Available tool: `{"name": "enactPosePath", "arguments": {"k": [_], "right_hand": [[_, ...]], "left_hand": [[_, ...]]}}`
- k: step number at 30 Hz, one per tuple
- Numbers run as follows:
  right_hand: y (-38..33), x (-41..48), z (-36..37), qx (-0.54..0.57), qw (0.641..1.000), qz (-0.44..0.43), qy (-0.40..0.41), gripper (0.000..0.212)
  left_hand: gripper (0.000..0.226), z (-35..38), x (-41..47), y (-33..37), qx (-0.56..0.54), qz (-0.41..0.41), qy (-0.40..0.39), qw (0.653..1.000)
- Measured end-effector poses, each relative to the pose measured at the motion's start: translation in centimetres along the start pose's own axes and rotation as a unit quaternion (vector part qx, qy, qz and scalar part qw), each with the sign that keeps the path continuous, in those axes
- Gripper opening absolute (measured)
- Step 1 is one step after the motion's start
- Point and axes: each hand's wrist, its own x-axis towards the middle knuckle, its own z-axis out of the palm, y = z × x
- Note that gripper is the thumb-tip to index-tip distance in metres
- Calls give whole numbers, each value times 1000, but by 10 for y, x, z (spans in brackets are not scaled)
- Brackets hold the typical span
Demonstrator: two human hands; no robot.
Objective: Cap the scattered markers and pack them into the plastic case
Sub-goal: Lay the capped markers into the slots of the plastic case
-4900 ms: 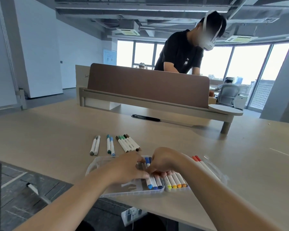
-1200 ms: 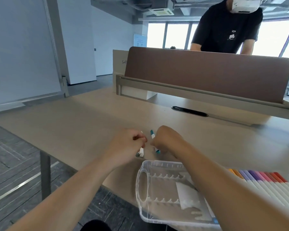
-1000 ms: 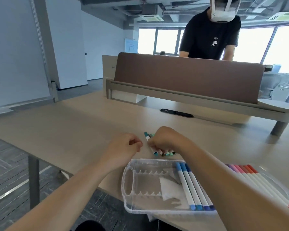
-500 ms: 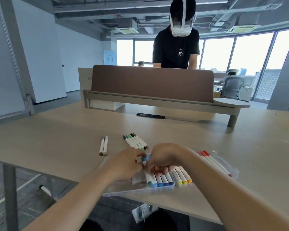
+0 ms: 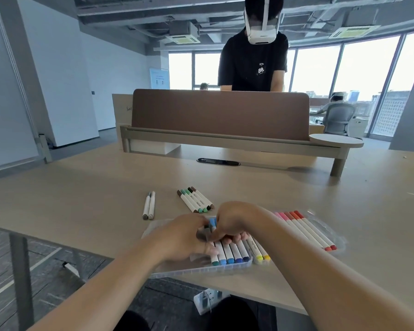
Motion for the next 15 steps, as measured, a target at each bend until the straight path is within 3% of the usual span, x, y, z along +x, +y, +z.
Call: {"name": "enactPosePath", "arguments": {"k": [10,15], "right_hand": [[-3,-1,-3,-1,1000,-2,-32,39],[9,5,-8,62,998,-26,0,26]], "left_hand": [[58,0,2,-5,12,-7,-2,1000],[44,-8,14,-18,-12,-29,30,999]]}}
